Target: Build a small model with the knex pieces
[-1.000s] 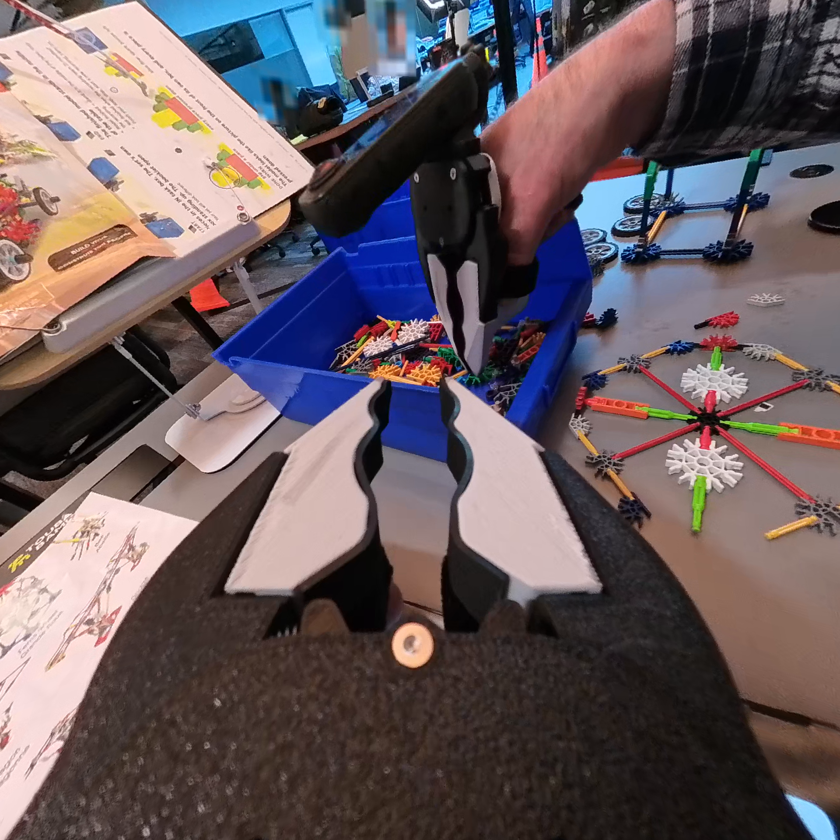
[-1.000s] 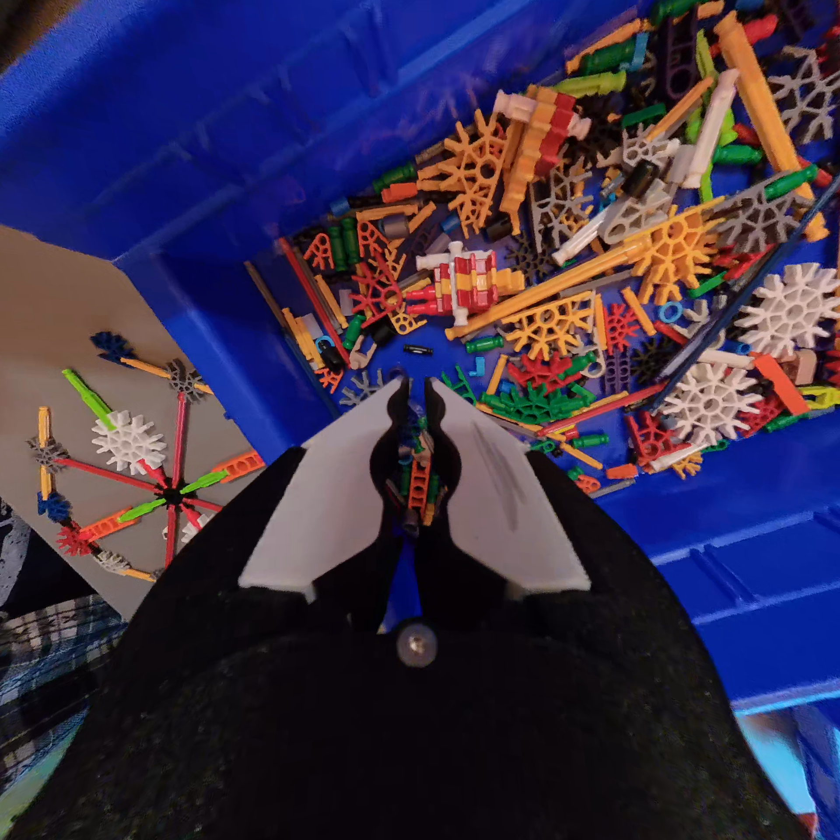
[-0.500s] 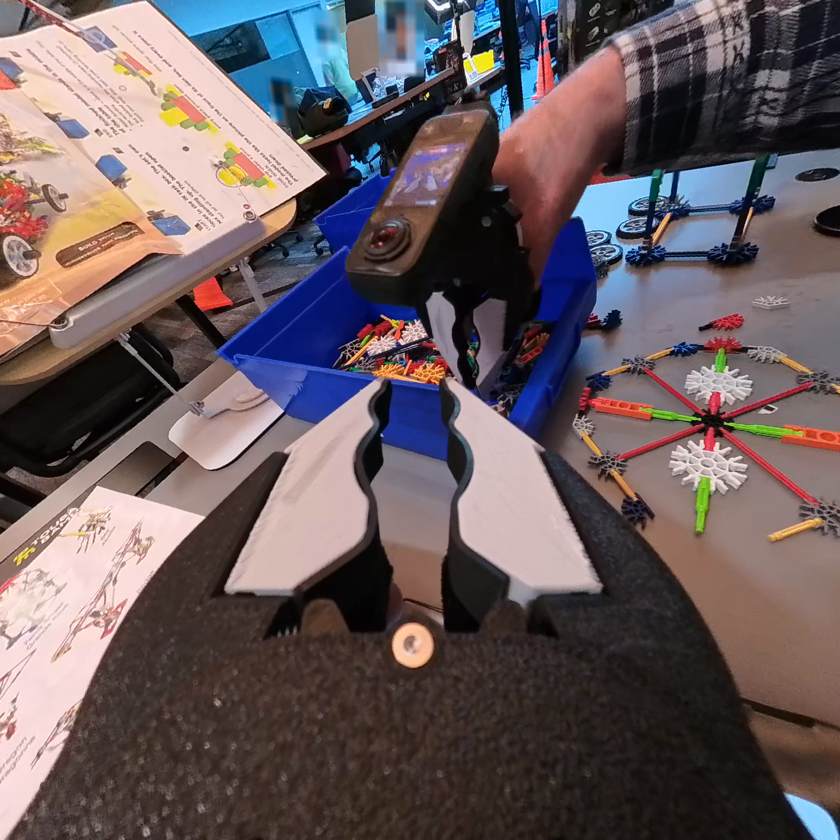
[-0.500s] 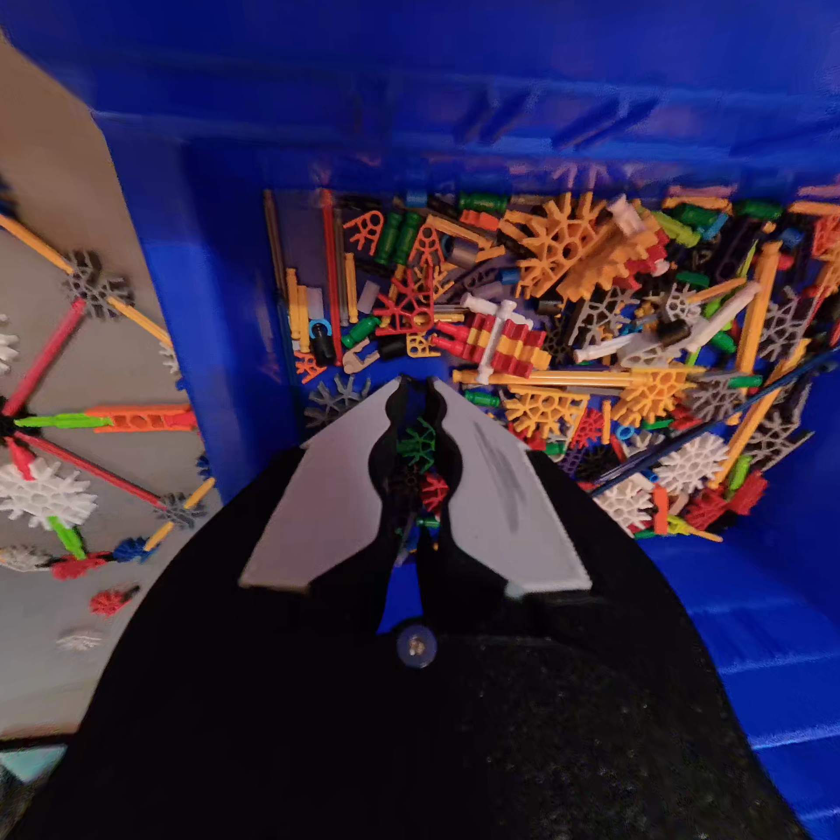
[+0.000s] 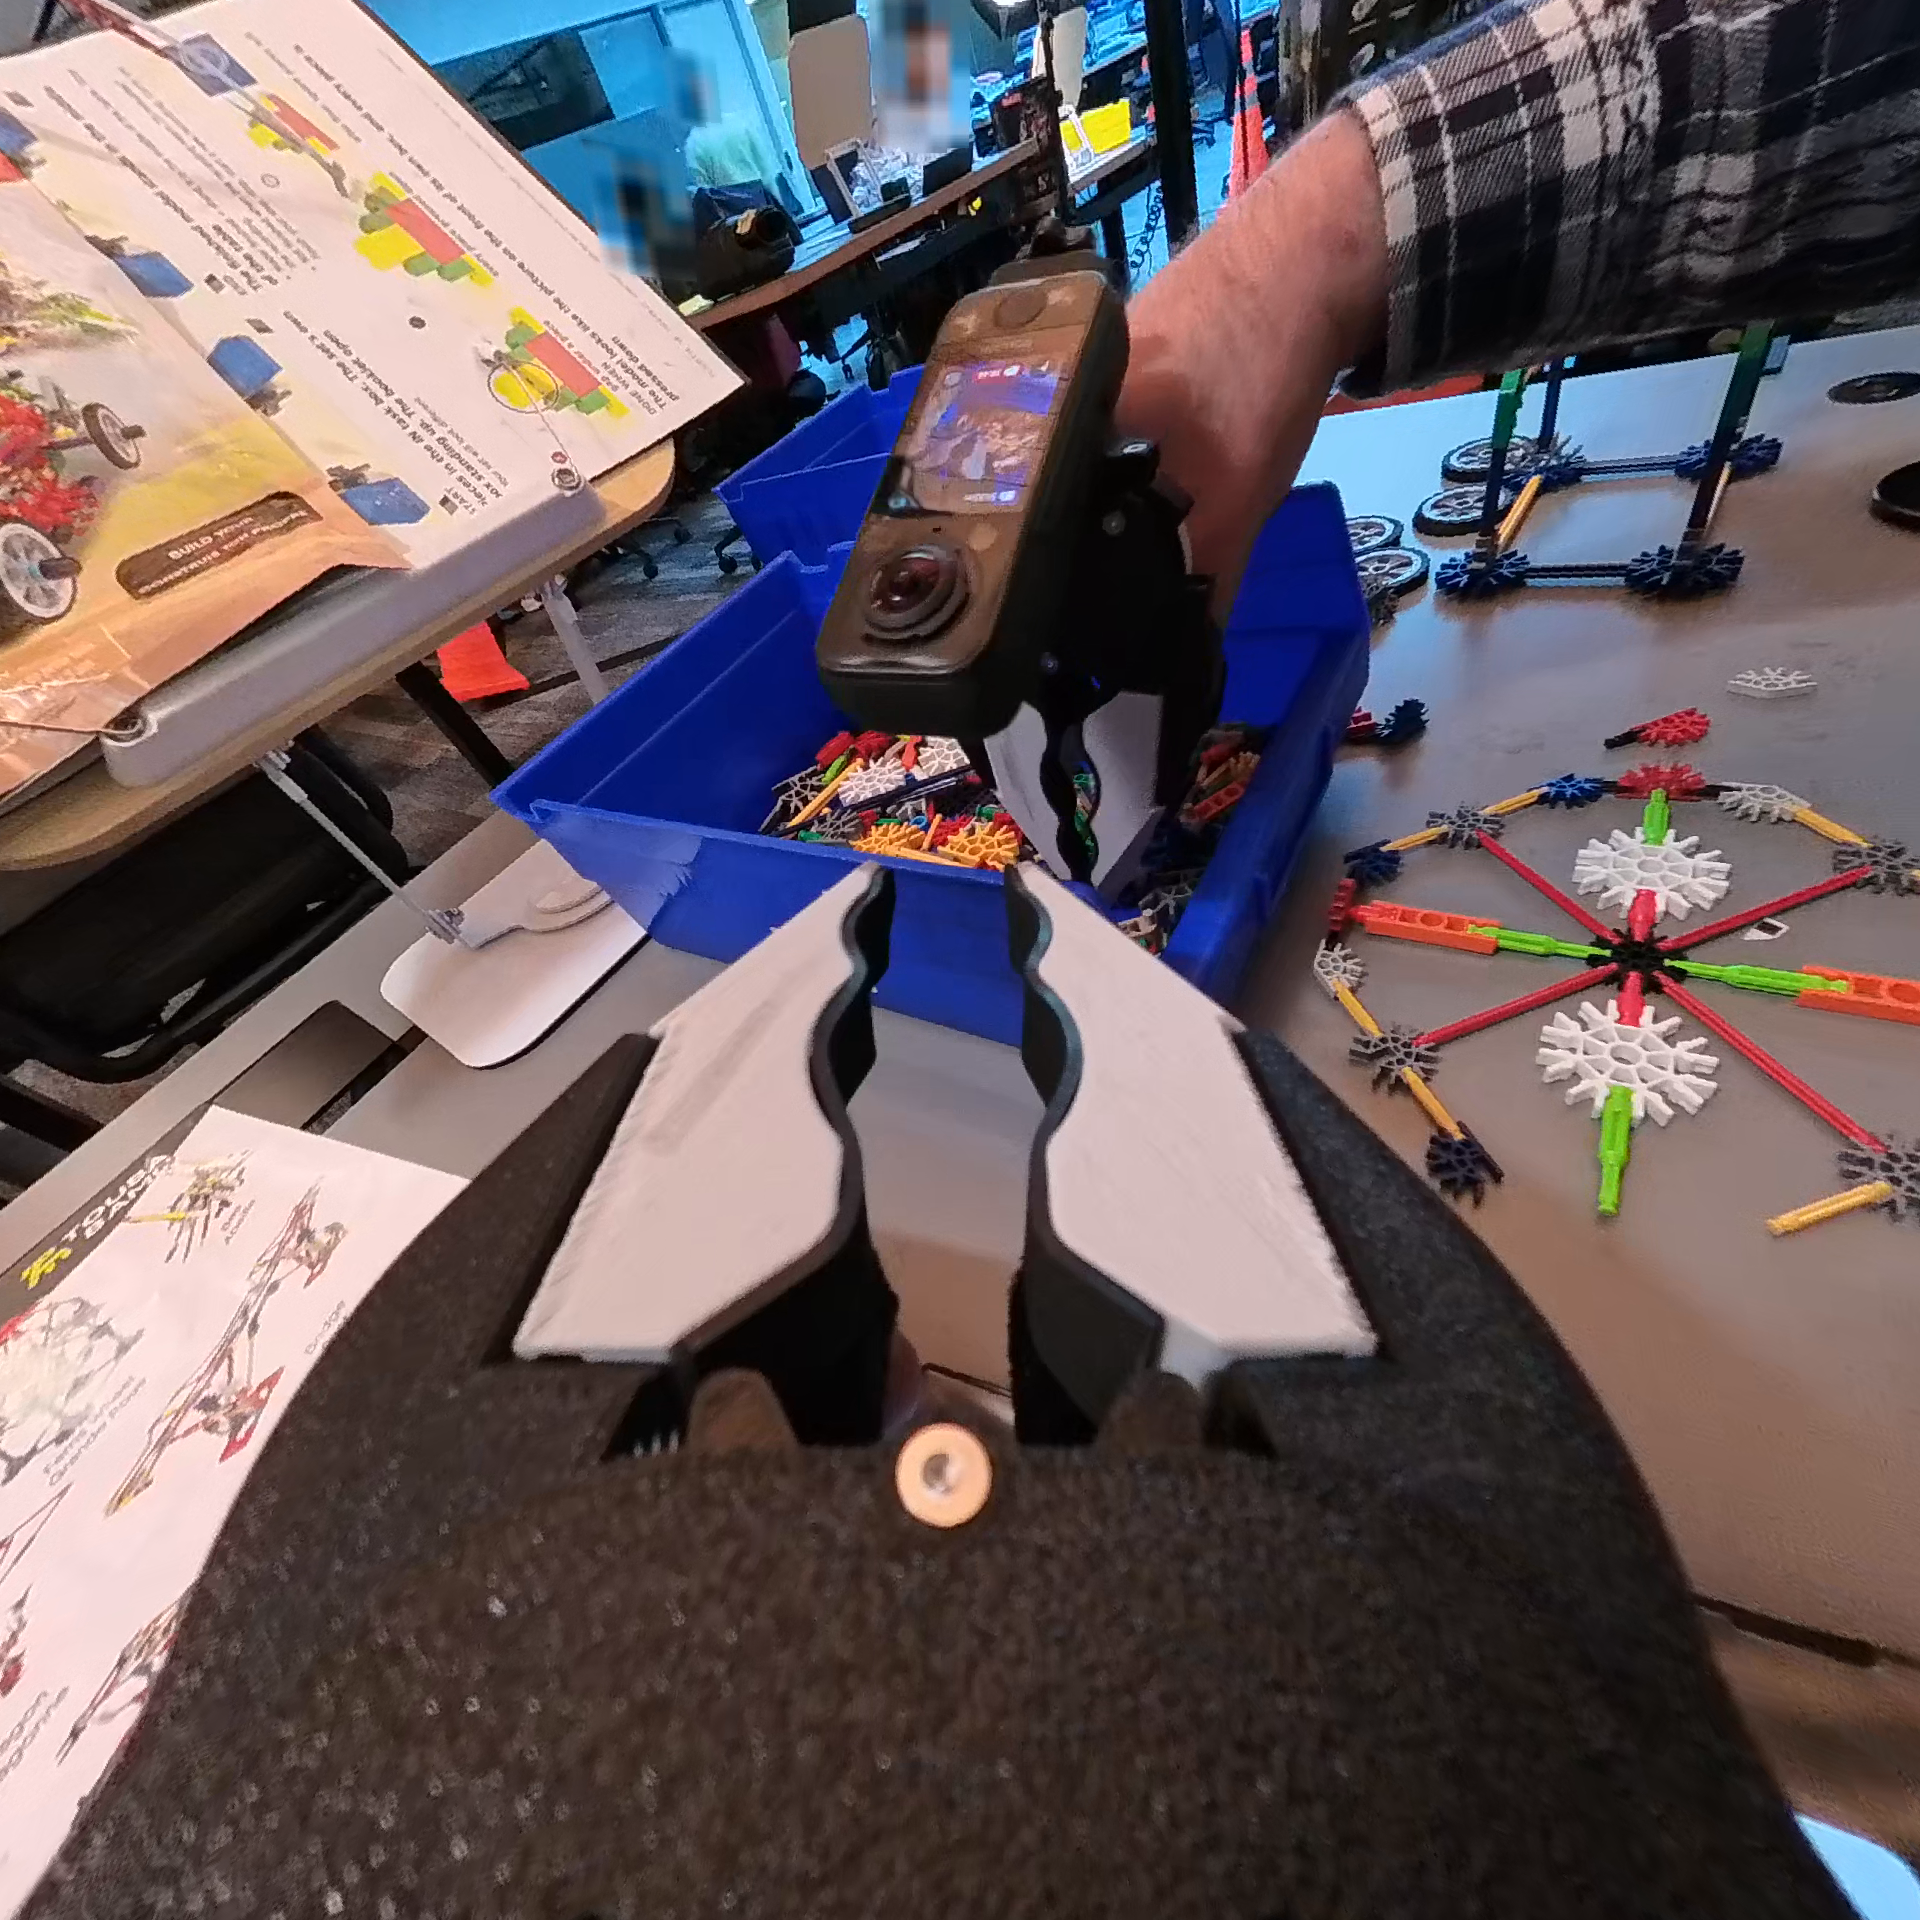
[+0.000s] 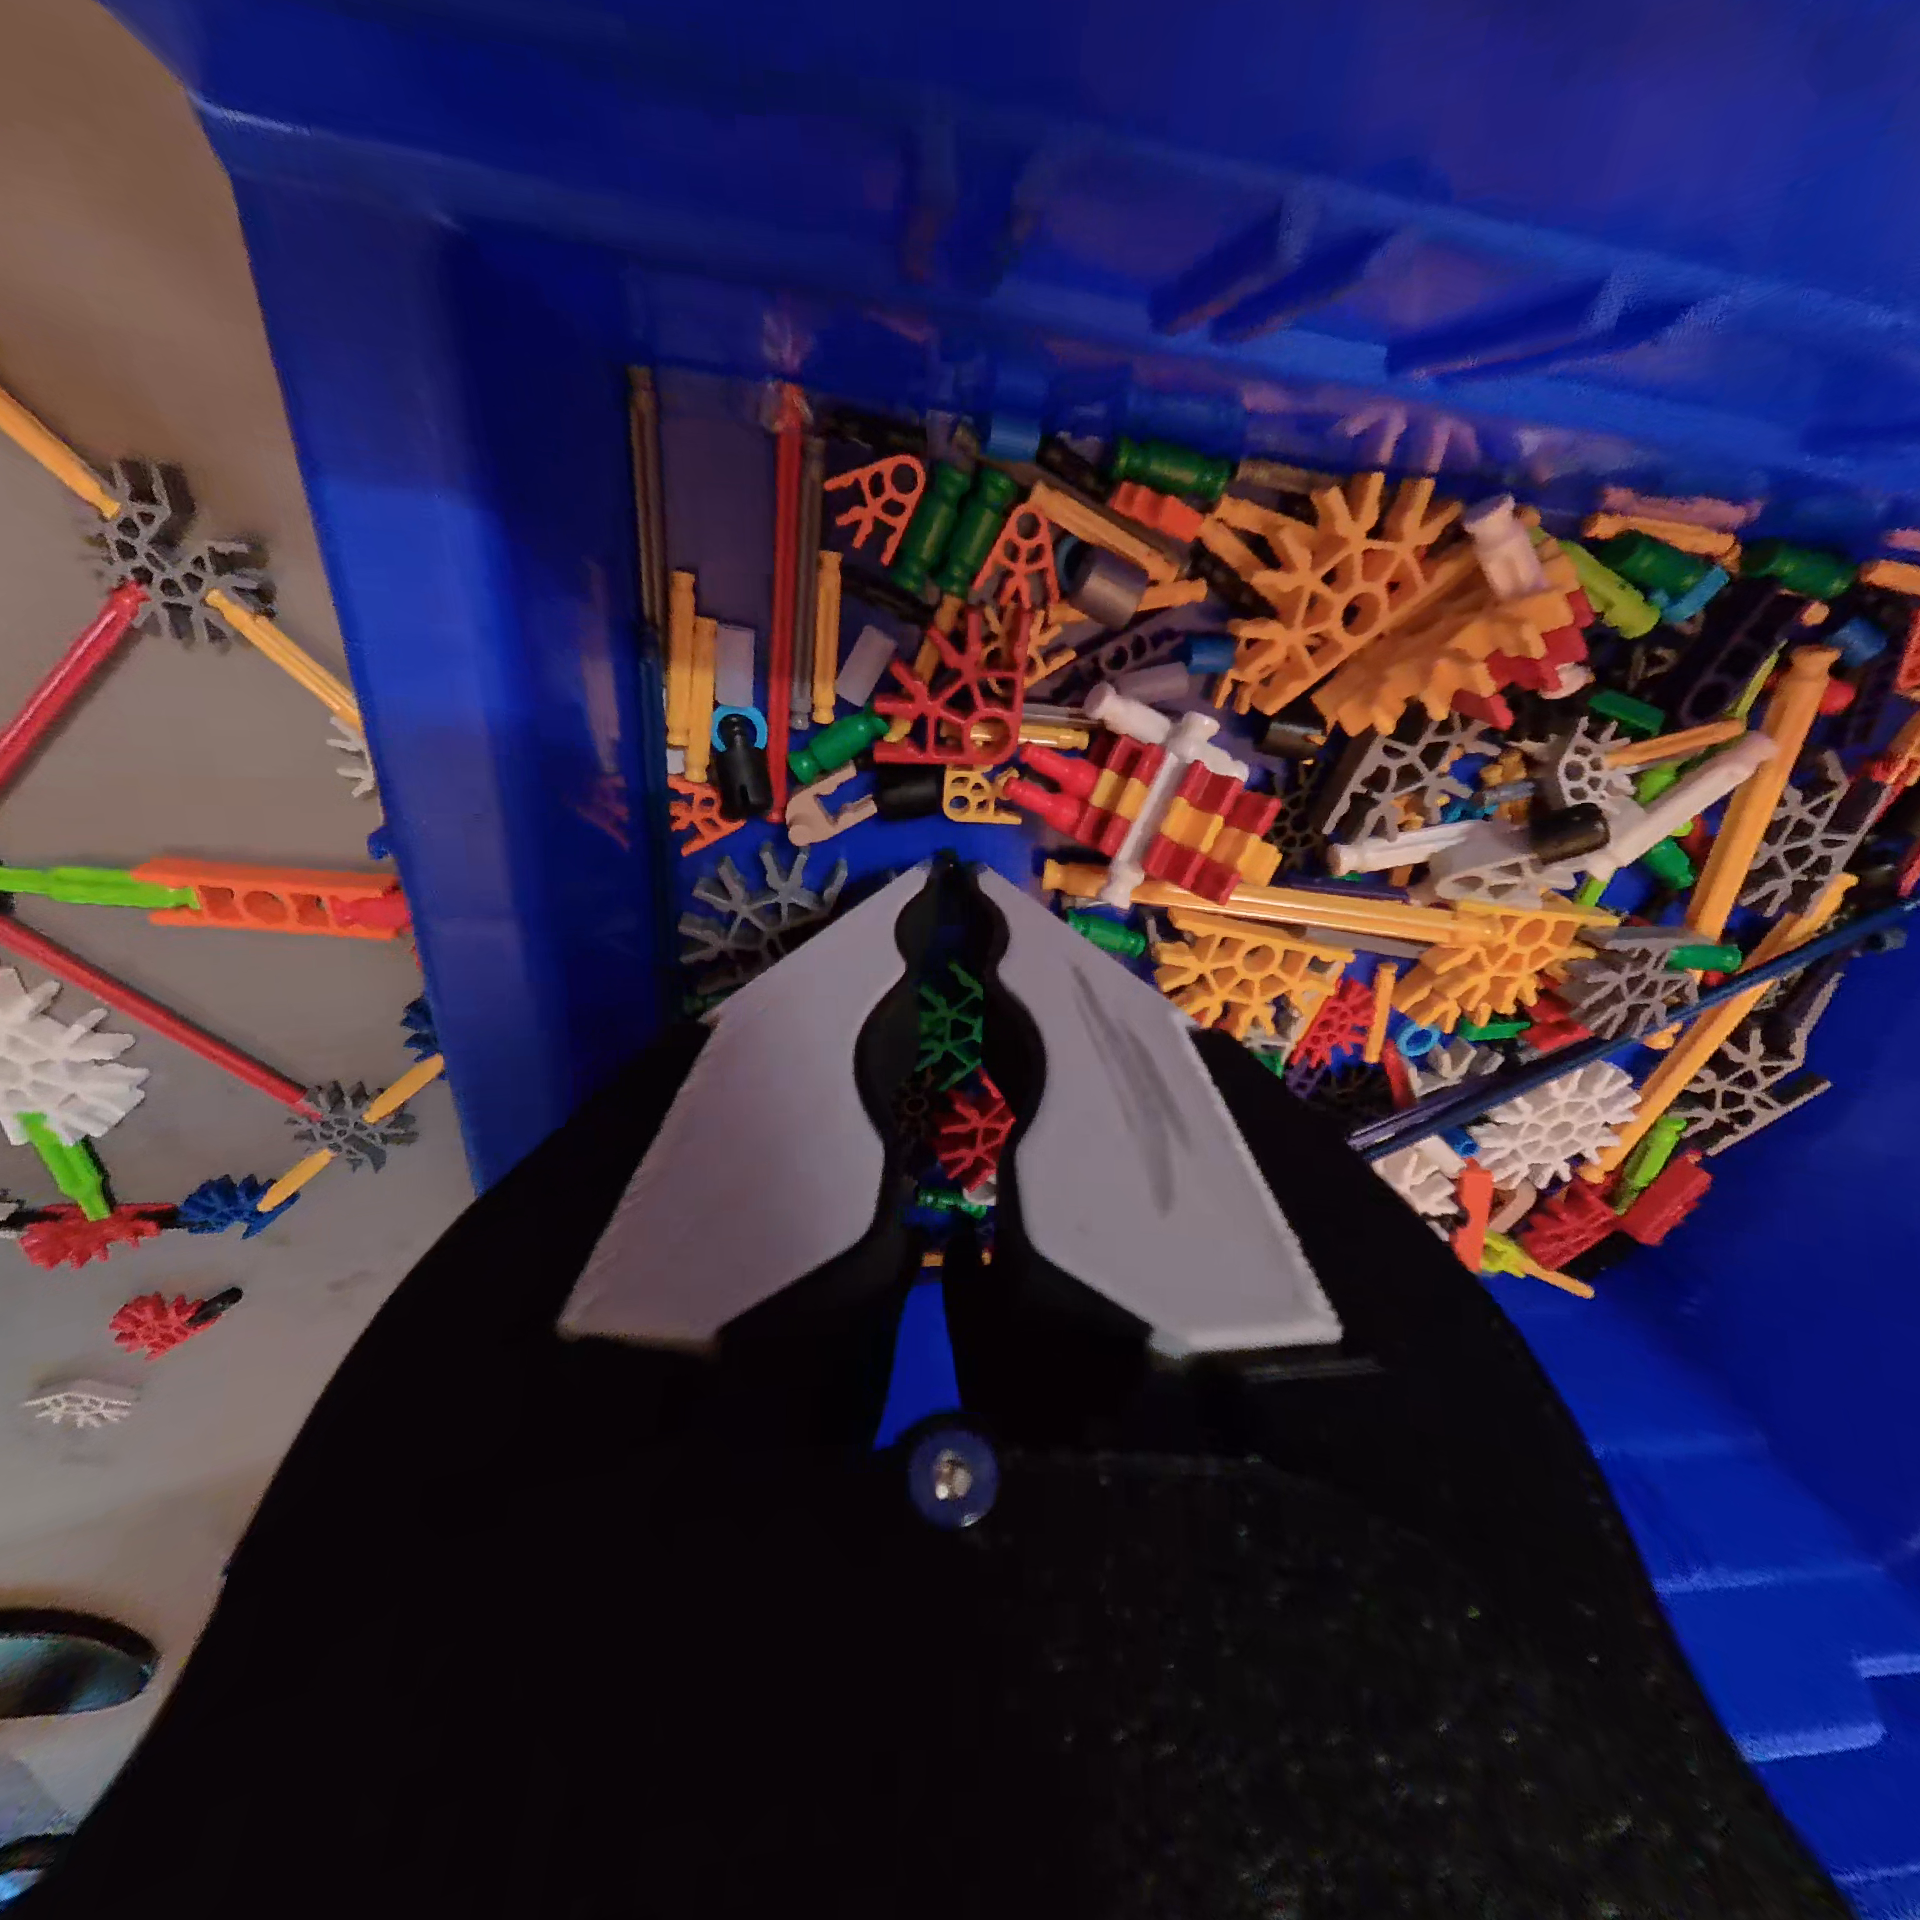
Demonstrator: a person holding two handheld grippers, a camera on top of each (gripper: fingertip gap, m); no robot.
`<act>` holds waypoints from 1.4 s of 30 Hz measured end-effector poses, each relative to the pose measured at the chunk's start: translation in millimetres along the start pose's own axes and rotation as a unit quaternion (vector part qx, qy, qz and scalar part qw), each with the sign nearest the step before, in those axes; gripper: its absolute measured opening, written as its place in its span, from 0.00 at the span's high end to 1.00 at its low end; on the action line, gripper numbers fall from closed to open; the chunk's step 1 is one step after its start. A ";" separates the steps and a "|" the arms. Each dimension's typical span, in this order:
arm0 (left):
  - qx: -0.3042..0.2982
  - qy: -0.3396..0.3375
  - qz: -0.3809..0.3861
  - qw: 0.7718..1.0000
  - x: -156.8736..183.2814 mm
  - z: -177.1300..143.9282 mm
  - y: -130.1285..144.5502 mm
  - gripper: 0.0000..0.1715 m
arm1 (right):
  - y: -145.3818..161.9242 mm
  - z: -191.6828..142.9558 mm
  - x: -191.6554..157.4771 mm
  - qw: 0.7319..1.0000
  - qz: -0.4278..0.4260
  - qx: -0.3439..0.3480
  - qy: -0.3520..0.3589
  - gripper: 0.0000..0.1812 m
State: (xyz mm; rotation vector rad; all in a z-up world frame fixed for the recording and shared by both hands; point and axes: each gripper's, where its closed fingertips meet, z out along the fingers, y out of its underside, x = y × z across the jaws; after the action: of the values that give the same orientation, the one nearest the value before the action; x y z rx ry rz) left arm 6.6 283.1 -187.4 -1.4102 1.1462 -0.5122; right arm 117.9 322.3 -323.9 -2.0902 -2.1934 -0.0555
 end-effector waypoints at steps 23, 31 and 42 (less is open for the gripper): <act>0.015 0.063 0.056 0.996 47.5 9.0 -37.5 0.88 | 12.6 -141.7 -48.6 0.874 0.338 0.344 -0.054 1.00; -0.017 0.151 0.133 0.979 98.3 39.2 -60.8 0.88 | 55.6 -143.4 -114.2 0.873 0.397 0.283 0.006 1.00; -0.097 0.290 0.169 0.937 200.4 102.3 -39.4 0.88 | 99.5 -68.6 -189.8 0.850 0.479 0.220 0.005 1.00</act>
State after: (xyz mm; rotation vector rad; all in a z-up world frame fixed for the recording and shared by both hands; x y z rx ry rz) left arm 190.2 155.9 -235.2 -1.2160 1.9212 -0.5973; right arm 229.5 131.7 -280.8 -2.5543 -0.7987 0.4627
